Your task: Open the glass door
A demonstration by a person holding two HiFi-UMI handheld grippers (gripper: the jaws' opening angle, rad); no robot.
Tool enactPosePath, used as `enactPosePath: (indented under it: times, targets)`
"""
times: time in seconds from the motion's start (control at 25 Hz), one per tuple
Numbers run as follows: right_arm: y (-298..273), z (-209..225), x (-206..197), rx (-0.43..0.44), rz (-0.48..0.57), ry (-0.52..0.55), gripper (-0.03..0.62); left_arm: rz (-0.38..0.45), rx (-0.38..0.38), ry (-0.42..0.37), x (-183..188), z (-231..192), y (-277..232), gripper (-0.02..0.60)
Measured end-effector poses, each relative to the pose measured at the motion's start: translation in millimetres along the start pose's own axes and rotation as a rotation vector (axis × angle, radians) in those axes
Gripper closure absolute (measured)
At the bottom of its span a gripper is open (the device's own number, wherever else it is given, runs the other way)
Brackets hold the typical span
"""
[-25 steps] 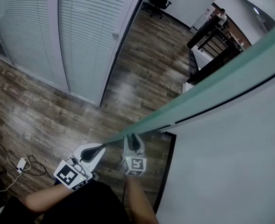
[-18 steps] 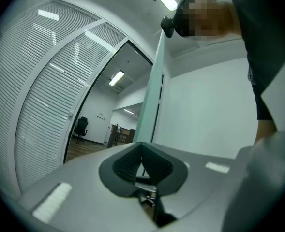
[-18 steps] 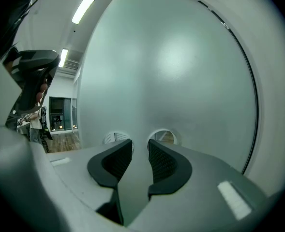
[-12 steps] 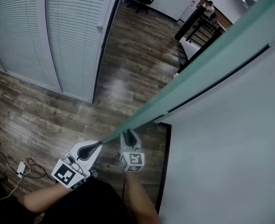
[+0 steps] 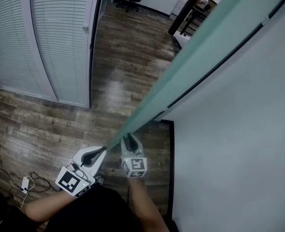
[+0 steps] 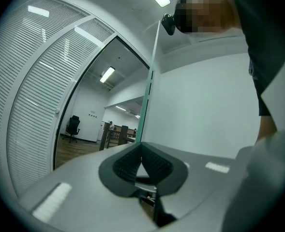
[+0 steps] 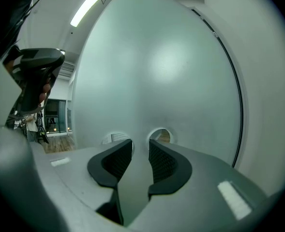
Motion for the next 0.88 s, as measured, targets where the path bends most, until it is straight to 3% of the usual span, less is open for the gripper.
enactPosePath:
  times: [0.2, 0.28, 0.4, 0.88]
  targets:
    - [15, 1, -3, -0.025, 0.013, -0.011, 0.482, 0.015, -0.028, -0.033, 7, 13, -7, 0.580]
    - [21, 2, -5, -0.035, 0.019, -0.012, 0.484, 0.002, -0.037, -0.037, 3, 14, -8, 0.520]
    - [26, 3, -9, -0.042, 0.029, -0.015, 0.484, -0.011, -0.063, -0.037, 1, 19, -11, 0.505]
    - [51, 6, -12, -0.094, 0.041, -0.030, 0.485, -0.048, -0.176, -0.105, -1, 47, -26, 0.482]
Point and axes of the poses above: the fingertips, and each gripper's own axes: y backward along the fingers, z to its right, x out of its top, the point moved 3 cm from there along y, backward along the fingers, and after that the axes turned 6 degrees about x, right-handed, at the moved point
